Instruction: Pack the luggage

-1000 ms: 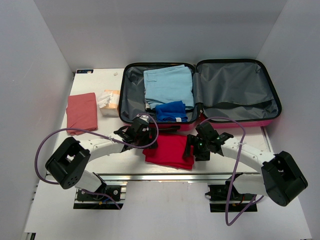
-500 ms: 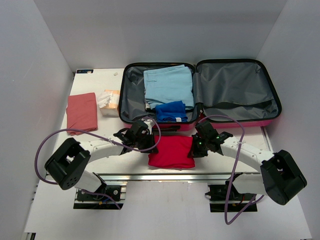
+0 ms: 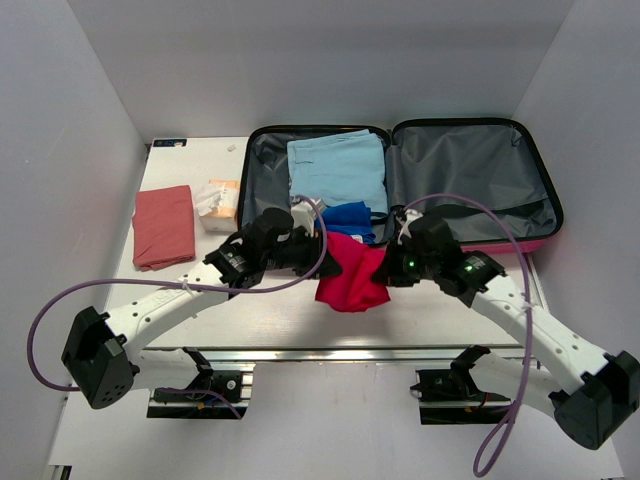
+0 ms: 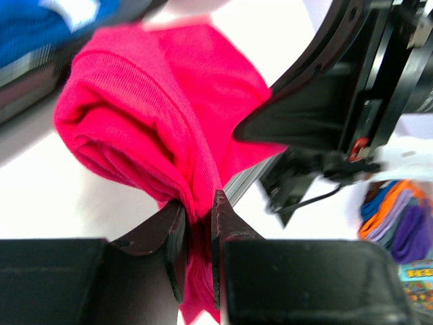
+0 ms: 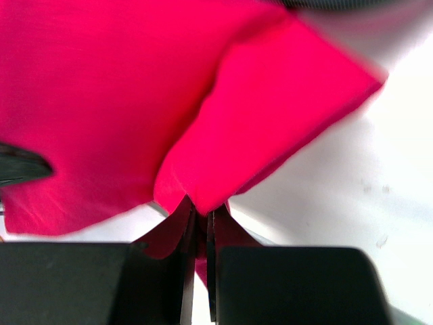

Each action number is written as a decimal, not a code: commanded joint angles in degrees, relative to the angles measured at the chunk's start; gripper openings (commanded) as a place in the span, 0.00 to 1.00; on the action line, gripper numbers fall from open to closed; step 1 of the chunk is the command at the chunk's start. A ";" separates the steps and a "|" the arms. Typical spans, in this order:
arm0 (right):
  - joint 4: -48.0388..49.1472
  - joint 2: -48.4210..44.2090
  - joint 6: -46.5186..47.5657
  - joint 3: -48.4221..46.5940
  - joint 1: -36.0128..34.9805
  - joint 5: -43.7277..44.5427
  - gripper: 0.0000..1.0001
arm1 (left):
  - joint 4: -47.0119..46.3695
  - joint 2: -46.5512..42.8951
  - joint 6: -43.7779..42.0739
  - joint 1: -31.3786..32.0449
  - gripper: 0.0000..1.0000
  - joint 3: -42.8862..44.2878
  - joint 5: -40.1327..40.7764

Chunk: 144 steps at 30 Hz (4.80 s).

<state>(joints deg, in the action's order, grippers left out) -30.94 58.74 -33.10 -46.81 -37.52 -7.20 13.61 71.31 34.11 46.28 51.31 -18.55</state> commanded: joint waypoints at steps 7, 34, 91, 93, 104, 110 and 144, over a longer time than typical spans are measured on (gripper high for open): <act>0.26 3.21 7.61 -18.83 0.34 13.33 0.00 | -0.17 3.48 -2.64 -0.31 0.00 17.14 7.71; 5.72 56.38 23.97 -68.41 15.28 7.82 0.00 | 15.14 53.57 -10.12 -22.38 0.00 71.03 7.39; 3.60 34.17 23.35 -47.43 21.43 -6.42 0.89 | 19.20 18.07 3.86 -57.44 0.98 18.49 32.70; 5.70 33.02 22.91 -45.66 21.26 -8.08 0.89 | 13.85 18.60 4.04 -59.20 0.98 16.55 31.47; 10.64 22.22 19.83 -31.51 20.91 -8.62 0.89 | 10.14 26.08 11.76 -62.01 0.98 6.37 29.80; 10.46 16.33 17.73 -24.67 20.64 -8.53 0.89 | 10.04 23.36 12.92 -59.82 0.98 -3.48 22.09; 8.00 7.27 17.63 -20.61 19.06 -5.28 0.89 | 22.25 31.06 -0.28 -63.06 0.98 25.58 35.70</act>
<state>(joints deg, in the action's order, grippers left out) -22.57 68.36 -16.78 -64.86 -18.46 -14.33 33.54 97.86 35.22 -14.20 74.81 14.66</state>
